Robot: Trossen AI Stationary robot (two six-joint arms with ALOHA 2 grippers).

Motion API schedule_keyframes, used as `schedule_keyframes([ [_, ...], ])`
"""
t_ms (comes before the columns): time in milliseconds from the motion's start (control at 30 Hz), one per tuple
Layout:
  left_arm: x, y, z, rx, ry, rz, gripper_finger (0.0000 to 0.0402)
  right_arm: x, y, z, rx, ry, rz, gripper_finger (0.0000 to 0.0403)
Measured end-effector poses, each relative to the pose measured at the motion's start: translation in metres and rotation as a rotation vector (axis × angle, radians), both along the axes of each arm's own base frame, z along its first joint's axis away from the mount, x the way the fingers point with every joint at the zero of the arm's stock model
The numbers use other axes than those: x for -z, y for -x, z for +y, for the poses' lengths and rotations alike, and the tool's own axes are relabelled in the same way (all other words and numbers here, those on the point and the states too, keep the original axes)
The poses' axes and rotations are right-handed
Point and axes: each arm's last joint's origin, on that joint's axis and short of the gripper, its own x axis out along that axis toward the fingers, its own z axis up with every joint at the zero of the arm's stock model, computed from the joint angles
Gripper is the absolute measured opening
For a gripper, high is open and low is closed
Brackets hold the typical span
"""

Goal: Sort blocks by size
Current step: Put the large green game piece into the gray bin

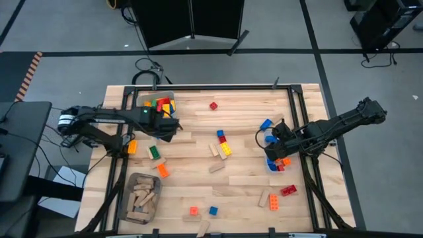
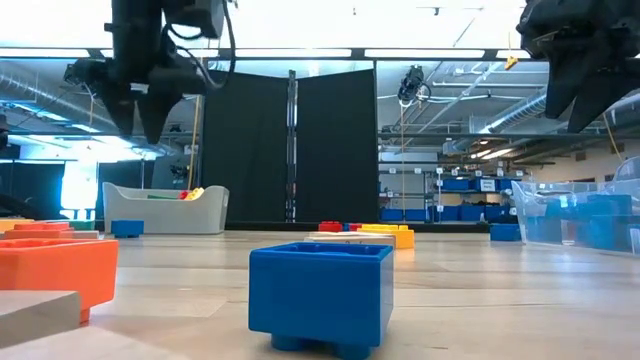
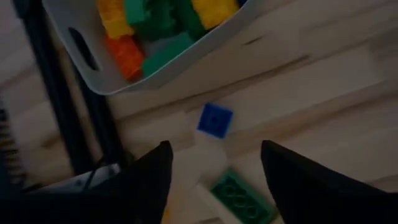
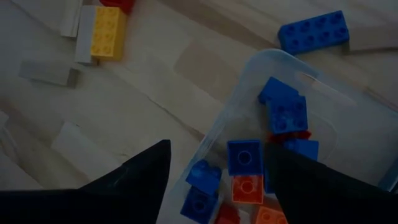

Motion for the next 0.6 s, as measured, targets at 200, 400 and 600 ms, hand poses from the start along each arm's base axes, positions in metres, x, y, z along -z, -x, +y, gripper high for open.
schedule_keyframes([
  [200, 0.021, -0.011, 0.0, 0.003, 0.04, 0.163, 0.0318, 0.0, 0.0, 0.0, -0.008, -0.001, -0.001, 0.0273],
  [400, 0.043, -0.03, -0.004, 0.125, 0.166, 0.231, 0.0337, 0.0, -0.001, 0.001, -0.025, -0.004, -0.003, 0.0271],
  [600, 0.068, -0.037, -0.006, 0.268, 0.286, 0.328, 0.0337, -0.001, -0.002, 0.001, -0.03, -0.008, -0.014, 0.0274],
])
